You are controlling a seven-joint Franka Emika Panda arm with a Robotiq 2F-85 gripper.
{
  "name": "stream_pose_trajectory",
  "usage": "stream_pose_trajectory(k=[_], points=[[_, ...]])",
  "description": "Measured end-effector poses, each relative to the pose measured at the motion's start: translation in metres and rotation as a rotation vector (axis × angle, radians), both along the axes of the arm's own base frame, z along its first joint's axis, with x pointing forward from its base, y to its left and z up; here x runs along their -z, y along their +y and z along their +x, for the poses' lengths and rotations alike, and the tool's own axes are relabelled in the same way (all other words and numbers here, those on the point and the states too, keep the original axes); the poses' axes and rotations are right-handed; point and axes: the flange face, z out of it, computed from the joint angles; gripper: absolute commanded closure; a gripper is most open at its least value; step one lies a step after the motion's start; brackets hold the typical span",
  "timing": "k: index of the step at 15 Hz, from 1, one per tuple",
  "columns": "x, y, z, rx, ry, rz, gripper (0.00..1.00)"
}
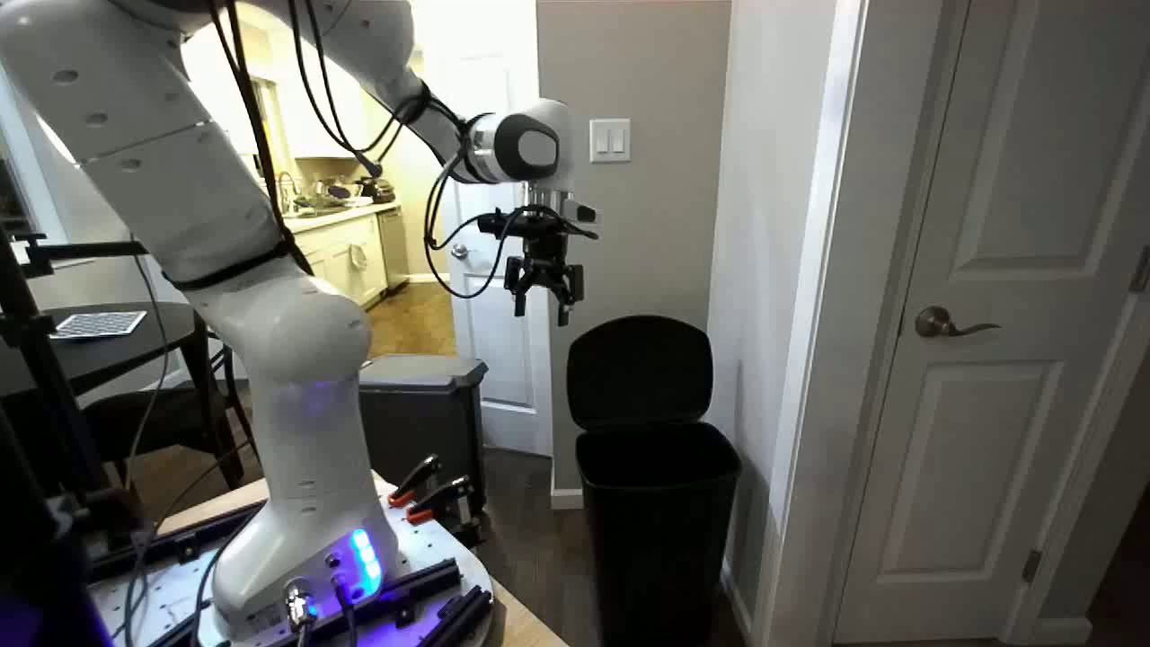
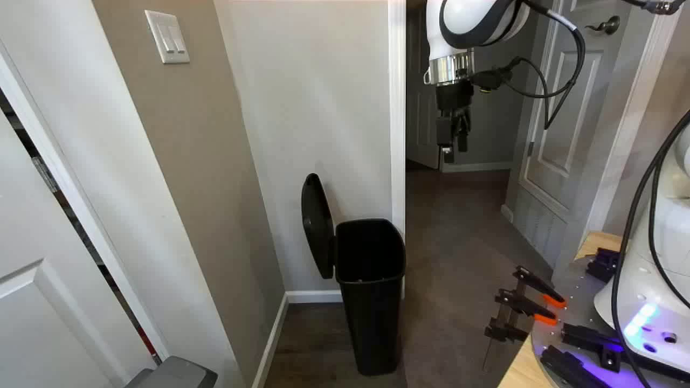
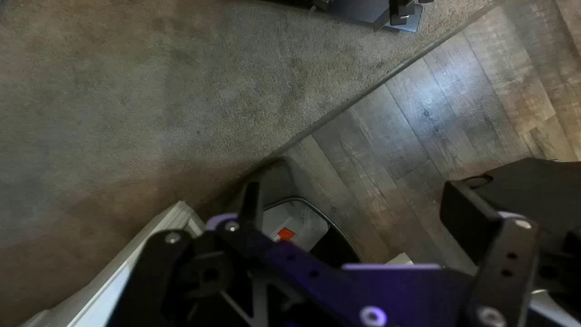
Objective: Close the lid of the bin
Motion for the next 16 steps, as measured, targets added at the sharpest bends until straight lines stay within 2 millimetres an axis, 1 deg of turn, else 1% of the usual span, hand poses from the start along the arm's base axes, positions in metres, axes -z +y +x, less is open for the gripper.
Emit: stream_pose_trajectory(k=[12,14,16], points=[[0.000,0.001,0.002,-0.003,0.001,-0.001,0.00],[0.002,0.007,0.010,-0.014,0.007,-0.004,0.00],[0.005,0.016,0.027,-0.031,0.015,-0.010,0.00]])
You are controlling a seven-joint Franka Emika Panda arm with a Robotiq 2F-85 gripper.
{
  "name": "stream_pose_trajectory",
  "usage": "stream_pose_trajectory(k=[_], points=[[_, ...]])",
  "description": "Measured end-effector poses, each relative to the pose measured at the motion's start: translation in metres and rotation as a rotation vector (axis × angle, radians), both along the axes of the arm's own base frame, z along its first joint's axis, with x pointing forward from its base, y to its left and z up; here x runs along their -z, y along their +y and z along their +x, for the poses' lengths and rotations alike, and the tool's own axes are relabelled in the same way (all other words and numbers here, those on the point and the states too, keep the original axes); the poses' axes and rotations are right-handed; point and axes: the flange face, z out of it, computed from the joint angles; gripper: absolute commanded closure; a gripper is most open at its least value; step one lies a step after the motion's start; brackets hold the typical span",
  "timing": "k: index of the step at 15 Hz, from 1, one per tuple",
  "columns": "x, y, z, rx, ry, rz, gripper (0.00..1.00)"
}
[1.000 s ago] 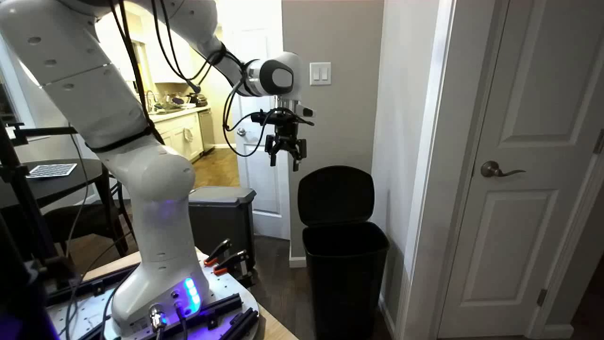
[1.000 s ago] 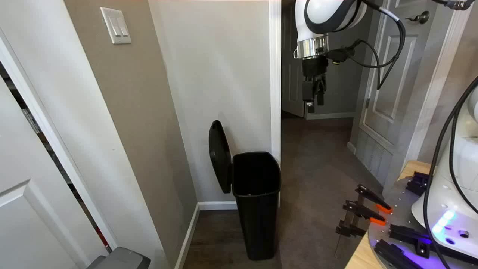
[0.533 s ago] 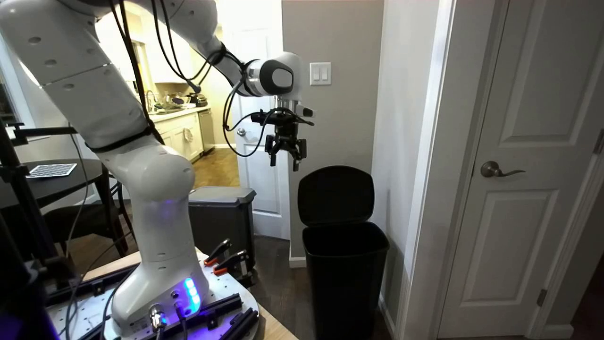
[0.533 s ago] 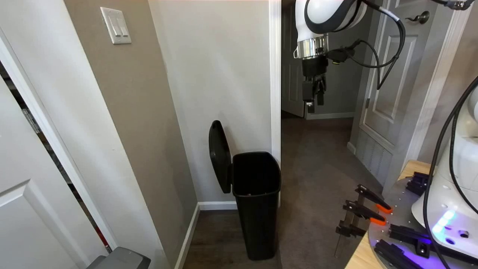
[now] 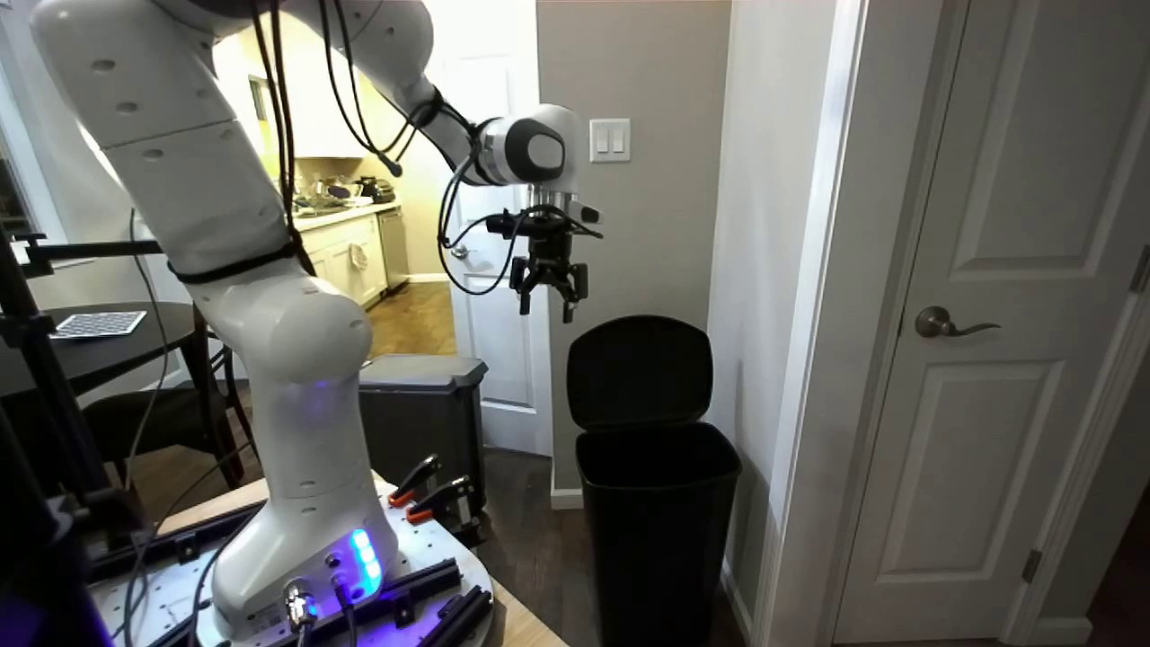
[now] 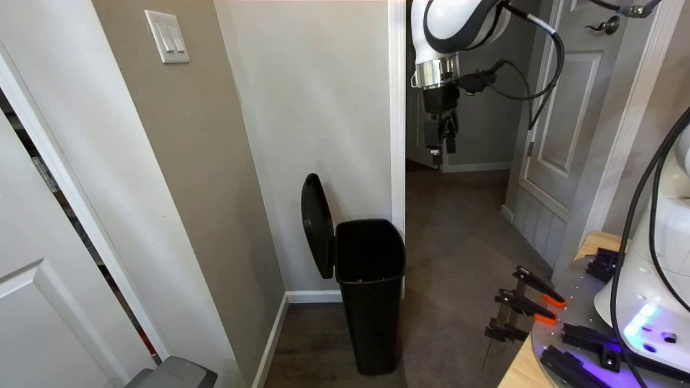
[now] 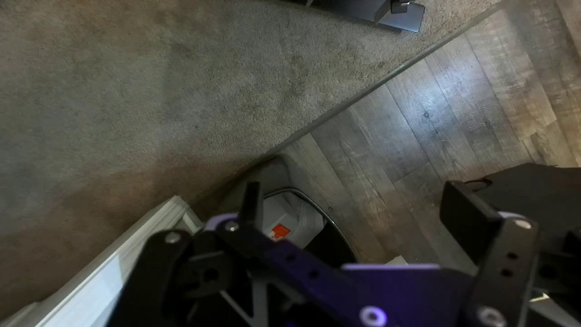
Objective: Close the lid of the bin
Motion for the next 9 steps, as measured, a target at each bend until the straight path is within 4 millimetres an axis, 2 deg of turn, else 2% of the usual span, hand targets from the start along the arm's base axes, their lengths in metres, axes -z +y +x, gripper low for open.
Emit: stream_pose_trajectory(k=[9], points=[[0.026,0.060,0.118,-0.122,0.020,-0.042,0.00]])
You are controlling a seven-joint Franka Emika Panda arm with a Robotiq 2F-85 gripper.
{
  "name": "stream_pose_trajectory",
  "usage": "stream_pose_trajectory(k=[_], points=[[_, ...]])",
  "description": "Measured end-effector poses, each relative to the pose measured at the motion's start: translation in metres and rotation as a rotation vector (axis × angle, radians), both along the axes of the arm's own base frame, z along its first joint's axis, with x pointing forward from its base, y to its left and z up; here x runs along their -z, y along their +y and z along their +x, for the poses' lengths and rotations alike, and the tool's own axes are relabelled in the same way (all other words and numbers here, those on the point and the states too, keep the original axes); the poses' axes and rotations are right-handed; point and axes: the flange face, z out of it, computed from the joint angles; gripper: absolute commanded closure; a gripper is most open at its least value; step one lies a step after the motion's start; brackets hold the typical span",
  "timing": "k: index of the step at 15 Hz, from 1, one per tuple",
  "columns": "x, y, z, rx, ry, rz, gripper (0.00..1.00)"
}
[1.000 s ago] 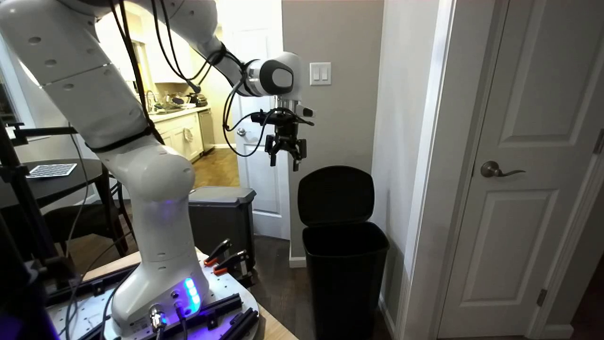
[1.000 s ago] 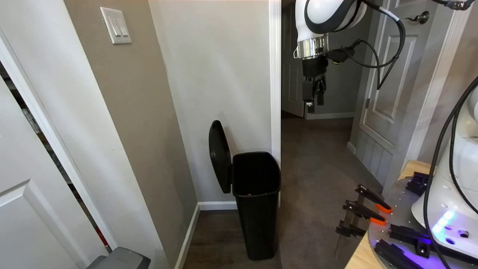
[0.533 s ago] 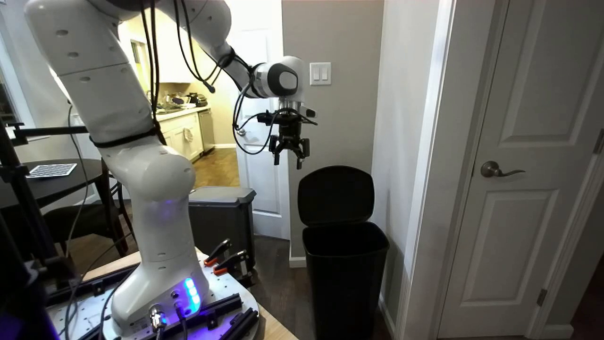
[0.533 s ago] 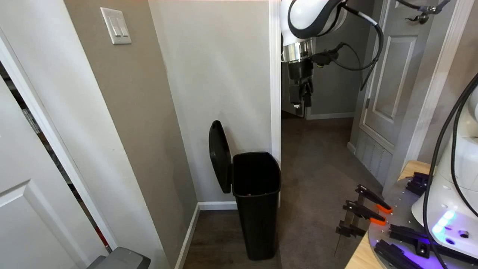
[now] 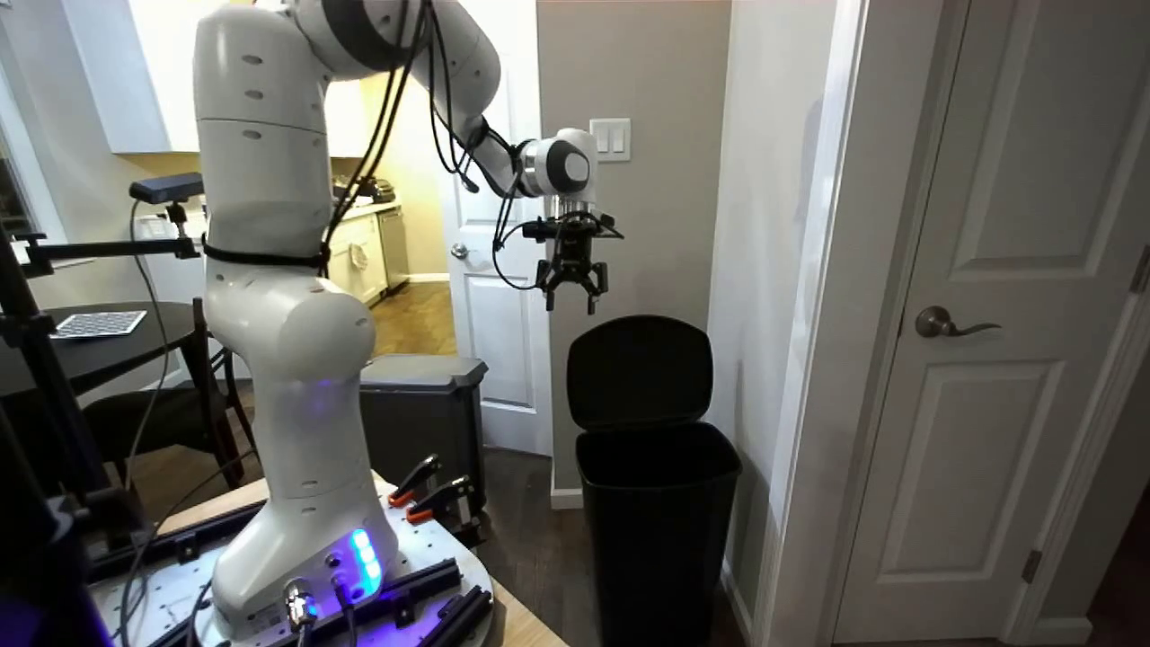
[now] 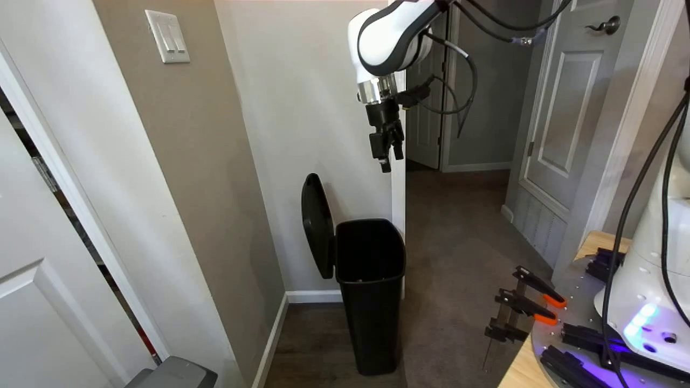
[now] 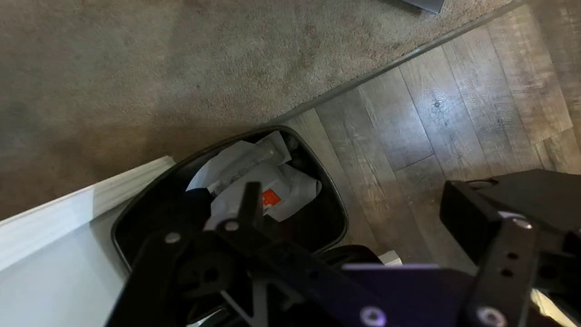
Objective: Close the lid of the bin
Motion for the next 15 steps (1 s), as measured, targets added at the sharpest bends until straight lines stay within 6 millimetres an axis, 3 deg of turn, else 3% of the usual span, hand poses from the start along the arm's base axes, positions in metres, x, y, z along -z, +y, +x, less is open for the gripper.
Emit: stream_pose_trajectory(k=[4,7,10,15], points=[[-0.001,0.023,0.045,-0.032,0.021,-0.005,0.00],[-0.001,0.043,0.066,-0.063,0.042,0.000,0.00],[-0.001,0.056,0.077,-0.132,0.054,0.020,0.00],[-0.001,0.057,0.079,-0.139,0.056,0.022,0.00]])
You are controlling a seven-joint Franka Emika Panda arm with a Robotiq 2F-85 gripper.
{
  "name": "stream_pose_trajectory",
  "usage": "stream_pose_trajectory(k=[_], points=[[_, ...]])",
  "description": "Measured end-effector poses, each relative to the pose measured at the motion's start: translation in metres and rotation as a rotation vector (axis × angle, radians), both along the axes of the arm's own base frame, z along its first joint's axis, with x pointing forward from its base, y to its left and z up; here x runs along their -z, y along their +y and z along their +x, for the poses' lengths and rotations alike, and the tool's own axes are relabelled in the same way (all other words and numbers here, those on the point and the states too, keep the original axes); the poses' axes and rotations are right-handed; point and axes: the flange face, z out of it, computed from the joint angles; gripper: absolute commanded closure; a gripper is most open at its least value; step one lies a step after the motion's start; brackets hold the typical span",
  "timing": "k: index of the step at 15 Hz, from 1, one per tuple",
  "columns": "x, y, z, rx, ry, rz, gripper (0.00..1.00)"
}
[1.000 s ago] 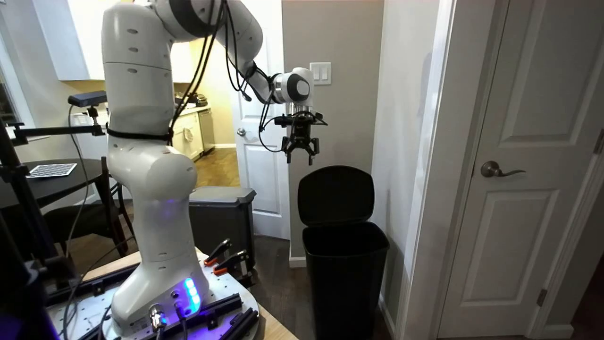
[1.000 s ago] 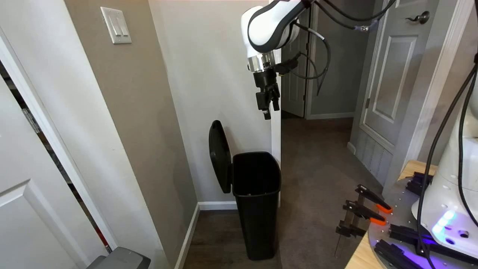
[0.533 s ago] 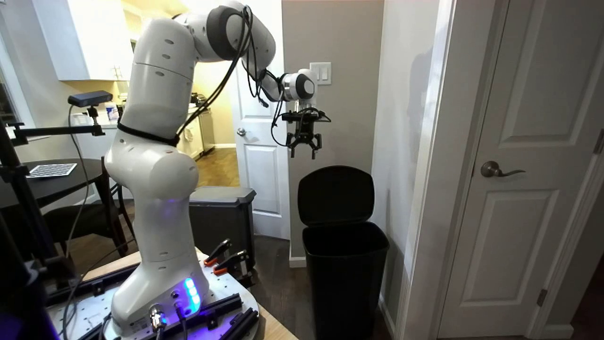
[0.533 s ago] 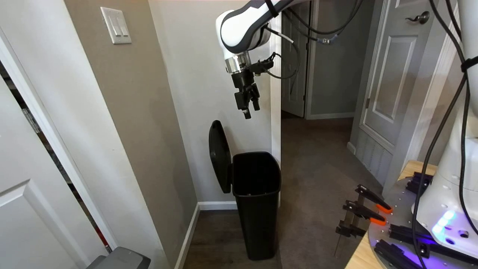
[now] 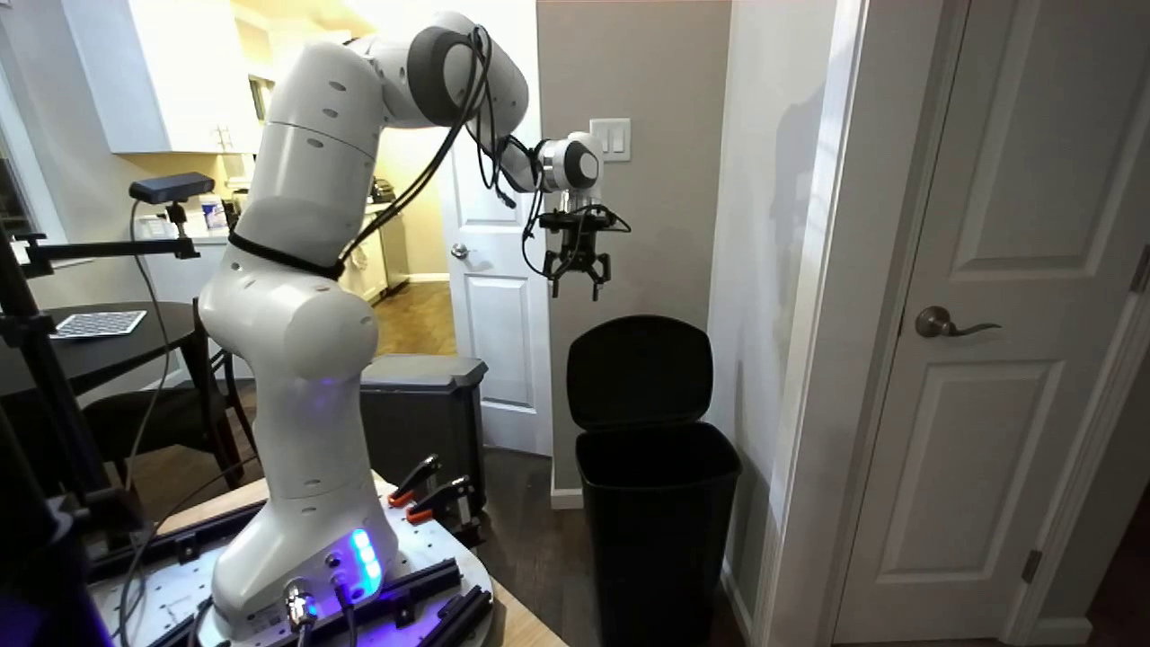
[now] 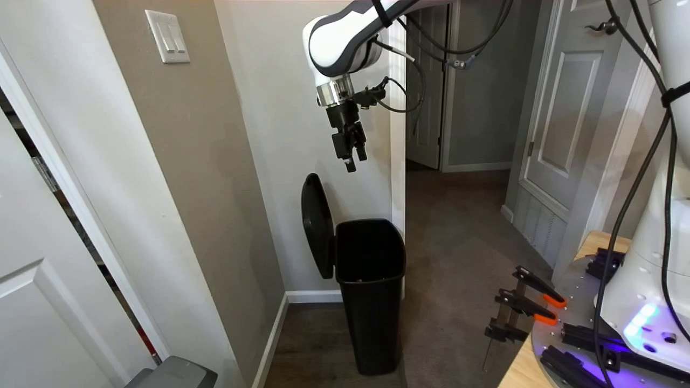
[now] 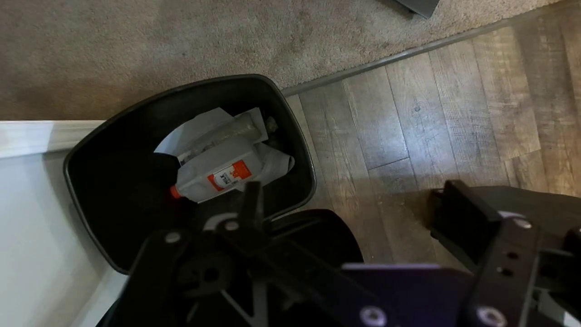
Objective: Close the lid of the bin
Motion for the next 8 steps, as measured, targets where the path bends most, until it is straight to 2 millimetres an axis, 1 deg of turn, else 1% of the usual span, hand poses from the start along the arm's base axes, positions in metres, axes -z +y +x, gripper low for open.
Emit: stream_pose_trajectory(k=[5,6,8], points=[[0.001,-0.001,0.001,0.001,0.001,0.000,0.00],[0.002,-0.001,0.003,0.003,0.001,0.000,0.00],[0.009,-0.003,0.014,0.010,0.006,0.001,0.00]])
